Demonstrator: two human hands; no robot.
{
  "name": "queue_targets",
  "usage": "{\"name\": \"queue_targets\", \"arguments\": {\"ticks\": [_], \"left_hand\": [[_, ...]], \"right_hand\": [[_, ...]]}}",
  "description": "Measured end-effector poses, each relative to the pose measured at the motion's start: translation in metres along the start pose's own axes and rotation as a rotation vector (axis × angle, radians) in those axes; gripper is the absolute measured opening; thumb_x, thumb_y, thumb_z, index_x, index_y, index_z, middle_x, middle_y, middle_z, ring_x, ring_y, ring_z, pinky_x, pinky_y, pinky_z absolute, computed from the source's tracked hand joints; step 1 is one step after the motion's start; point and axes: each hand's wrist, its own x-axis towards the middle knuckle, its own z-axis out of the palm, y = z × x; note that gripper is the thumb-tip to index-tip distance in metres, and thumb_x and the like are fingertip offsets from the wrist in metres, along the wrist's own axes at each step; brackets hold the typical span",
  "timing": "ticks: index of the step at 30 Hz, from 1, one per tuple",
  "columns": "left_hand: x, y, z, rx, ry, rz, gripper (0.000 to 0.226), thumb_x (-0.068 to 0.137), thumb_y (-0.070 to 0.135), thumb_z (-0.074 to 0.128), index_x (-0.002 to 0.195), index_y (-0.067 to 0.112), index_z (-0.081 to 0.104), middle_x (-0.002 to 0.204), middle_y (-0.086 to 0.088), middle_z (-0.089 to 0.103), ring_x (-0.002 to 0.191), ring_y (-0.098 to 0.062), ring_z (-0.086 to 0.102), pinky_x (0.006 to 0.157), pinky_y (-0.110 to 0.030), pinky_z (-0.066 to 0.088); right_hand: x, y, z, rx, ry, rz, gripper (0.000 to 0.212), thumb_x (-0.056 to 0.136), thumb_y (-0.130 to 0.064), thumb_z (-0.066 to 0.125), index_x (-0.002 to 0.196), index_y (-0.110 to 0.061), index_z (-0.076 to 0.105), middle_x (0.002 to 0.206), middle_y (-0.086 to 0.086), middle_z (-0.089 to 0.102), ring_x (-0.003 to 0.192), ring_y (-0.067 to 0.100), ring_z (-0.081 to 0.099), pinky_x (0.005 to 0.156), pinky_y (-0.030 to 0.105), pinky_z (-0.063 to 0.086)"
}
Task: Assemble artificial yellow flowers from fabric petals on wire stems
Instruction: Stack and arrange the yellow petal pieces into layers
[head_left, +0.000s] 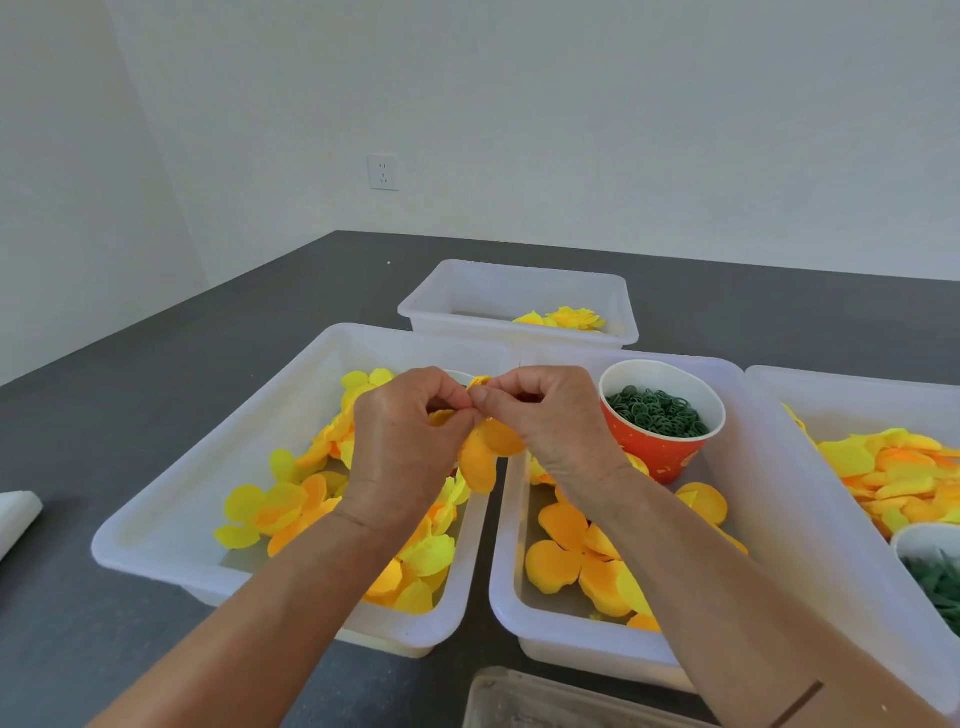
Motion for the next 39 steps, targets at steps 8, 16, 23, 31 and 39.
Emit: {"name": "queue_targets", "arguments": {"ticks": [8, 16, 23, 31, 39], "left_hand": [[0.000, -0.001, -0.003, -0.092, -0.025, -0.061, 0.021, 0.071, 0.004, 0.078, 0.067, 0.019, 0.064, 0.066, 0.000, 0.066, 0.061, -0.015, 0.064, 0.049, -0.012, 0.049], [0.001, -0.003, -0.001, -0.110, -0.060, -0.044, 0.016, 0.073, 0.010, 0.077, 0.070, 0.019, 0.064, 0.059, 0.002, 0.062, 0.048, -0.007, 0.055, 0.043, -0.009, 0.042], [0.007, -0.009, -0.002, -0.184, -0.052, -0.167, 0.012, 0.082, 0.015, 0.069, 0.075, 0.019, 0.061, 0.072, -0.003, 0.066, 0.063, -0.017, 0.059, 0.051, -0.030, 0.046], [0.012, -0.012, -0.001, -0.173, 0.025, -0.418, 0.026, 0.080, 0.001, 0.061, 0.093, 0.021, 0.052, 0.082, -0.011, 0.066, 0.076, -0.033, 0.063, 0.067, -0.052, 0.056], [0.015, -0.011, -0.006, -0.349, -0.091, -0.628, 0.021, 0.086, 0.000, 0.055, 0.099, 0.009, 0.068, 0.076, -0.010, 0.064, 0.060, -0.018, 0.059, 0.046, -0.024, 0.048]], "right_hand": [[0.001, 0.001, -0.001, 0.068, -0.053, 0.029, 0.001, 0.079, -0.016, 0.073, 0.079, -0.014, 0.074, 0.073, 0.004, 0.069, 0.069, 0.004, 0.059, 0.067, 0.020, 0.050], [0.001, -0.002, -0.002, 0.123, -0.051, 0.106, 0.014, 0.079, -0.012, 0.071, 0.066, -0.016, 0.071, 0.061, -0.003, 0.062, 0.059, -0.002, 0.052, 0.053, 0.009, 0.042], [0.002, -0.004, -0.003, 0.085, -0.061, 0.072, 0.016, 0.079, -0.005, 0.067, 0.065, -0.012, 0.064, 0.048, -0.015, 0.051, 0.045, -0.005, 0.045, 0.044, 0.007, 0.036], [-0.001, -0.001, 0.003, -0.033, -0.045, -0.064, 0.011, 0.073, 0.001, 0.066, 0.065, -0.007, 0.064, 0.077, 0.017, 0.066, 0.058, 0.008, 0.049, 0.056, 0.020, 0.042], [-0.004, -0.001, 0.008, -0.155, -0.102, -0.316, 0.004, 0.075, 0.006, 0.066, 0.072, 0.004, 0.067, 0.077, 0.014, 0.070, 0.065, 0.014, 0.060, 0.060, 0.024, 0.050]]}}
